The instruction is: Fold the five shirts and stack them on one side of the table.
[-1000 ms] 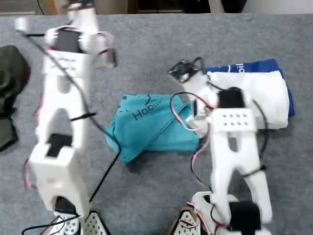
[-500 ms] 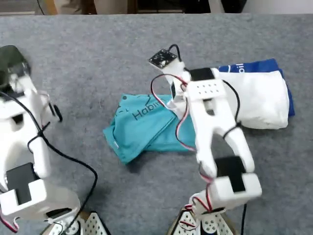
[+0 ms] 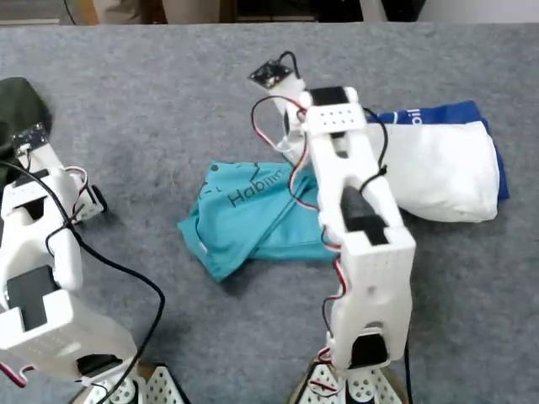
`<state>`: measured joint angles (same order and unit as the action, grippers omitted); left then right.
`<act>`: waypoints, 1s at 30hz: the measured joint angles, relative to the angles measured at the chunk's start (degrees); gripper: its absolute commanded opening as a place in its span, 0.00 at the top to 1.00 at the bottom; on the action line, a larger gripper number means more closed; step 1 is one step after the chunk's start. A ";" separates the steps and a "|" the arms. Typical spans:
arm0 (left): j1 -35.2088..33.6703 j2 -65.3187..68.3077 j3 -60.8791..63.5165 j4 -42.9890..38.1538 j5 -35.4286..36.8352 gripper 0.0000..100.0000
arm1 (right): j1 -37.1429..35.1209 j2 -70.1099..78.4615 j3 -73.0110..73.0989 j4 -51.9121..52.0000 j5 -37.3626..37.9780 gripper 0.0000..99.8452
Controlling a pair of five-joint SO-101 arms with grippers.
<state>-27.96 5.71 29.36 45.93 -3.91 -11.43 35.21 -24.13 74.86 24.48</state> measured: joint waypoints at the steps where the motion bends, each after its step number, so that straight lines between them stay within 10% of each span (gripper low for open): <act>1: 0.00 0.18 -0.18 0.00 0.00 0.82 | 0.62 0.53 -1.58 0.79 0.00 0.99; 12: 0.00 0.26 -0.70 0.00 0.00 0.82 | -3.16 -2.90 -15.03 26.20 2.46 0.91; 17: 0.00 0.26 -0.70 0.00 0.00 0.82 | -10.90 -14.51 1.93 26.20 2.46 0.76; 30: -9.76 0.53 -5.89 -1.58 6.15 0.82 | -28.40 -46.15 51.78 4.66 10.90 0.78</act>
<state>-37.71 6.24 23.47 44.35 2.24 -39.82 -10.95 27.65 79.52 35.38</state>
